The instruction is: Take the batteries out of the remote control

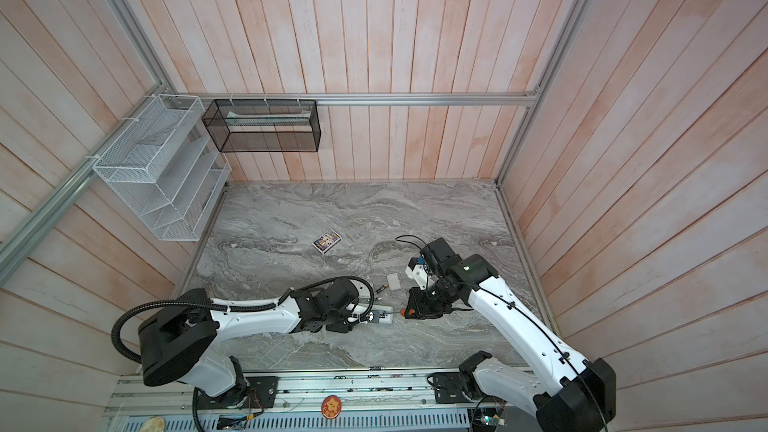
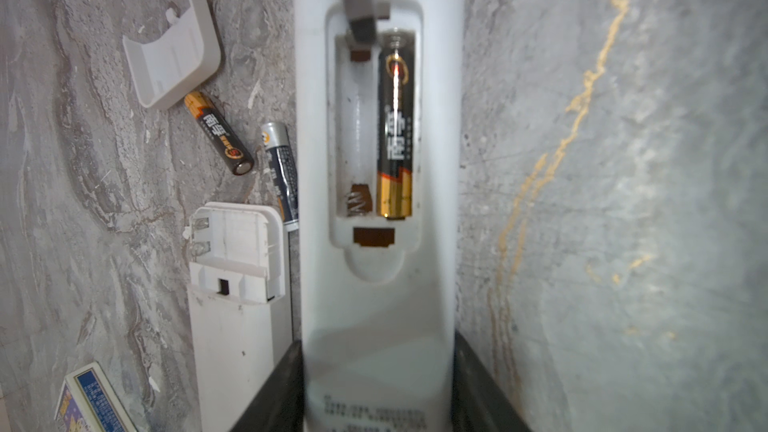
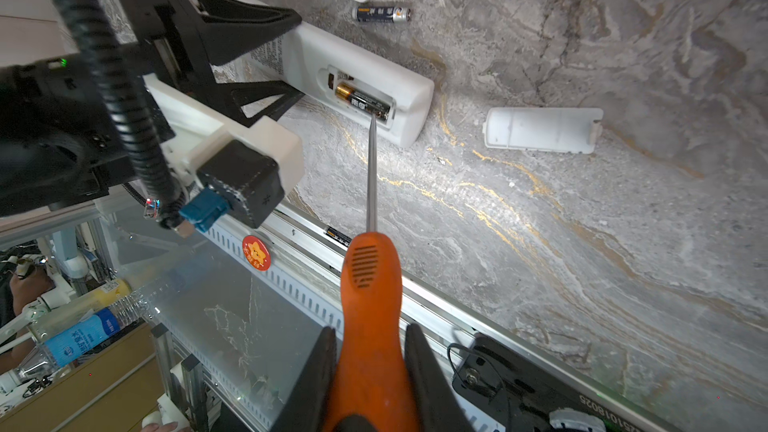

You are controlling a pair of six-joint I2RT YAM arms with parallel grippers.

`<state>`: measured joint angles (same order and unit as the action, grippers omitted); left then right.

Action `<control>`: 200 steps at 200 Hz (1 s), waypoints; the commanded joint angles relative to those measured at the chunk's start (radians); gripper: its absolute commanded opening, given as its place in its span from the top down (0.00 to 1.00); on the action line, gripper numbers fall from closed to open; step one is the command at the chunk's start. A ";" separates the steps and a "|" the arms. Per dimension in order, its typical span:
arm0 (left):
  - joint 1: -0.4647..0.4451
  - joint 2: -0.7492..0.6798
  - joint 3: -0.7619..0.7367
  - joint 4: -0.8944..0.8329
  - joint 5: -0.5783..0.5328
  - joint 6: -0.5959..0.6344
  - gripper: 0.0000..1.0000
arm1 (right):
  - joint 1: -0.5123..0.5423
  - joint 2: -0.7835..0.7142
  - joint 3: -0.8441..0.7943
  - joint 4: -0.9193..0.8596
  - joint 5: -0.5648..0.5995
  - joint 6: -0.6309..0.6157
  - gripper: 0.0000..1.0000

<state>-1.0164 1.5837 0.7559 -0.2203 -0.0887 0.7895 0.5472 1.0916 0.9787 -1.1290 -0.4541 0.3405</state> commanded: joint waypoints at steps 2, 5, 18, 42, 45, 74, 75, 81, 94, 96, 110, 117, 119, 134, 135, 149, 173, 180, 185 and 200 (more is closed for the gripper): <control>0.004 0.071 -0.068 -0.148 -0.016 0.023 1.00 | 0.005 -0.002 0.033 -0.006 -0.020 0.001 1.00; 0.003 0.071 -0.068 -0.149 -0.016 0.022 1.00 | 0.006 -0.001 0.031 -0.003 -0.024 0.001 1.00; 0.004 0.071 -0.067 -0.148 -0.015 0.024 1.00 | 0.005 0.006 0.026 0.012 -0.039 -0.001 1.00; 0.004 0.068 -0.066 -0.149 -0.013 0.021 1.00 | 0.008 0.022 0.021 0.040 -0.055 -0.001 1.00; 0.004 0.068 -0.066 -0.150 -0.013 0.022 1.00 | 0.010 0.023 0.022 0.044 -0.057 -0.001 1.00; 0.003 0.065 -0.069 -0.149 -0.009 0.019 1.00 | 0.019 0.039 0.017 0.056 -0.065 0.001 1.00; 0.004 0.066 -0.069 -0.149 -0.009 0.020 1.00 | 0.020 0.039 0.016 0.055 -0.064 0.000 1.00; 0.003 0.065 -0.069 -0.148 -0.009 0.021 1.00 | 0.021 0.039 0.010 0.054 -0.062 -0.002 1.00; 0.004 0.067 -0.069 -0.147 -0.008 0.022 1.00 | 0.019 0.042 -0.002 0.053 -0.058 -0.001 1.00; 0.004 0.067 -0.069 -0.146 -0.008 0.022 1.00 | 0.020 0.041 -0.003 0.053 -0.057 0.000 1.00; 0.003 0.070 -0.068 -0.146 -0.008 0.019 1.00 | 0.022 0.042 -0.011 0.051 -0.056 -0.001 1.00; 0.003 0.072 -0.069 -0.146 -0.006 0.018 1.00 | 0.021 0.042 -0.013 0.049 -0.055 0.002 1.00; 0.003 0.072 -0.068 -0.146 -0.007 0.018 1.00 | 0.021 0.042 -0.014 0.048 -0.054 0.003 1.00; 0.003 0.073 -0.066 -0.147 -0.006 0.016 1.00 | 0.021 0.040 -0.025 0.048 -0.051 0.011 1.00; 0.003 0.073 -0.067 -0.146 -0.006 0.016 1.00 | 0.022 0.039 -0.025 0.048 -0.051 0.011 1.00; 0.003 0.074 -0.066 -0.148 -0.006 0.013 1.00 | 0.020 0.036 -0.039 0.051 -0.051 0.019 1.00; 0.004 0.075 -0.063 -0.148 -0.006 0.012 1.00 | 0.021 0.032 -0.059 0.063 -0.050 0.027 1.00; 0.003 0.075 -0.063 -0.149 -0.006 0.012 1.00 | 0.021 0.032 -0.060 0.062 -0.050 0.028 1.00; 0.003 0.073 -0.064 -0.149 -0.006 0.013 1.00 | 0.020 0.033 -0.060 0.061 -0.047 0.029 1.00; 0.004 0.073 -0.064 -0.149 -0.006 0.010 1.00 | 0.021 0.031 -0.061 0.057 -0.043 0.030 1.00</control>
<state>-1.0164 1.5829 0.7559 -0.2199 -0.0898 0.7895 0.5625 1.1309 0.9279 -1.0683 -0.4965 0.3595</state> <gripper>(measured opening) 0.509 0.260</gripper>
